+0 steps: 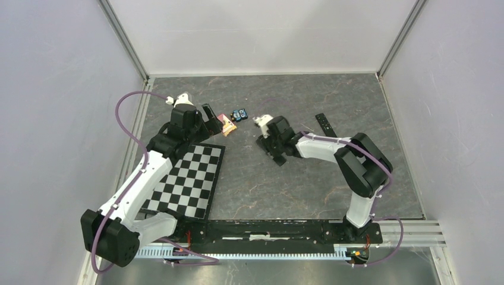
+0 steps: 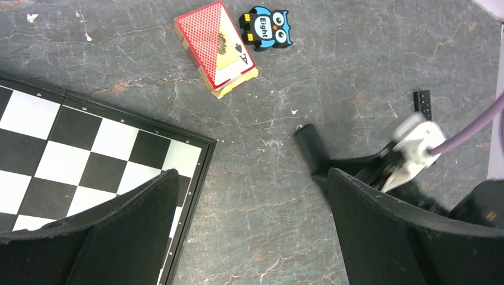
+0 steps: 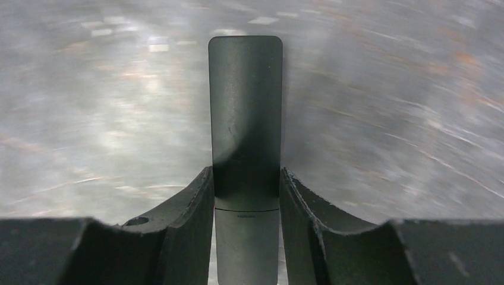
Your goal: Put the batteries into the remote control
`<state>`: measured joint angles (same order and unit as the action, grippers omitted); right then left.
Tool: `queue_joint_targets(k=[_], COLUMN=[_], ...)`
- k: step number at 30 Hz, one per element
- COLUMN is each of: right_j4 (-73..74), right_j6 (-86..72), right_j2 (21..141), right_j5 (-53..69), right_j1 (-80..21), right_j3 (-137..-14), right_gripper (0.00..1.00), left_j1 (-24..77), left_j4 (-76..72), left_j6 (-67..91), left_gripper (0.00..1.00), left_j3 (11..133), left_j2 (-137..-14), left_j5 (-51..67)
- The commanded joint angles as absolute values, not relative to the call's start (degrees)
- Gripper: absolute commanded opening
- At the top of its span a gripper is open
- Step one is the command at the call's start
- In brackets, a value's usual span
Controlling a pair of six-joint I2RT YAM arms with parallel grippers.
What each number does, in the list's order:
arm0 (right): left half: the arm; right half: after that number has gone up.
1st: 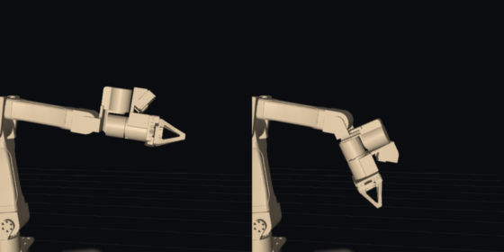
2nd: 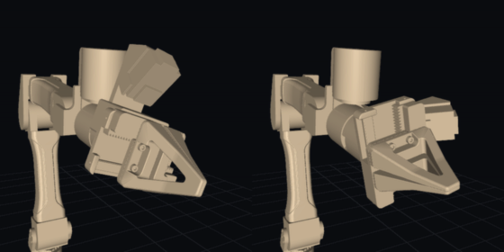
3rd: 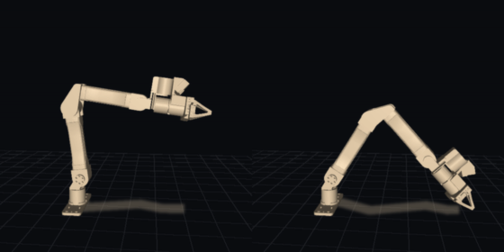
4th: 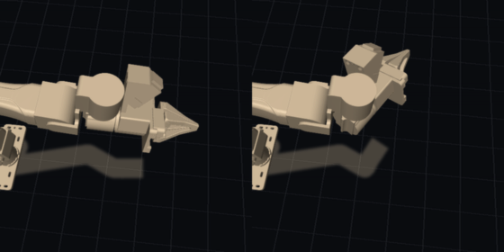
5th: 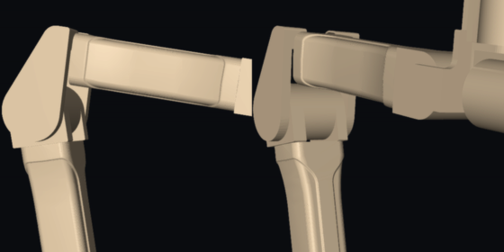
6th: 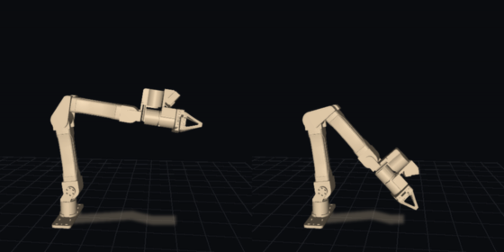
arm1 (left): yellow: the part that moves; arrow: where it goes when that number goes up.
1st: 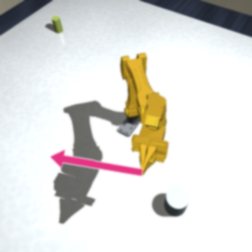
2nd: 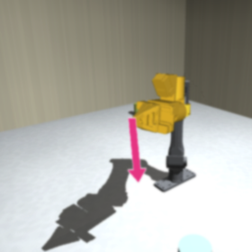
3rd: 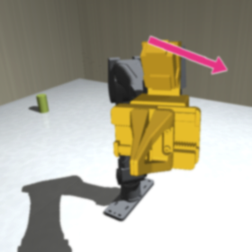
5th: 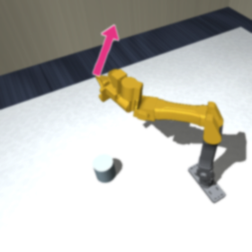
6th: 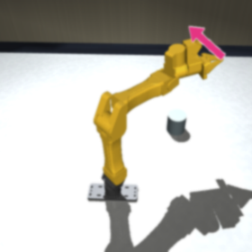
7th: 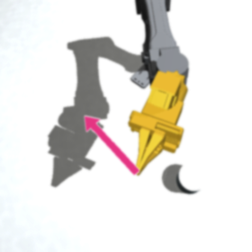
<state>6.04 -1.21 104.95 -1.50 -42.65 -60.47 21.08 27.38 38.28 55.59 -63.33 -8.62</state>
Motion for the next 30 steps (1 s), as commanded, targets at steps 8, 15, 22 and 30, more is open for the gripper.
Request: queue_joint_targets(k=[8, 15, 22, 30], right_j4=[3.5, 1.9, 0.4, 6.8], right_j6=[-2.2, -4.4, -8.4, -11.5], right_j2=[99.8, 99.1, 88.2, 58.7], right_j5=[-7.0, -2.7, -2.7, -19.9], right_j1=[-24.0, -19.4, -19.0, -18.9], right_j3=[-55.9, -53.9, -51.4, -44.7], right_gripper=[0.26, 0.48, 0.78, 0.89], left_j1=[20.9, 20.9, 21.0, 20.9], left_j4=[26.4, 26.6, 30.4, 43.5], left_j6=[35.2, 34.5, 33.6, 29.2], left_gripper=[1.00, 1.00, 1.00, 1.00], left_j3=[58.1, 58.7, 61.7, 70.4], left_j2=[-65.3, -65.2, -63.7, -55.9], left_j5=[-4.4, -3.2, -3.0, -7.9])
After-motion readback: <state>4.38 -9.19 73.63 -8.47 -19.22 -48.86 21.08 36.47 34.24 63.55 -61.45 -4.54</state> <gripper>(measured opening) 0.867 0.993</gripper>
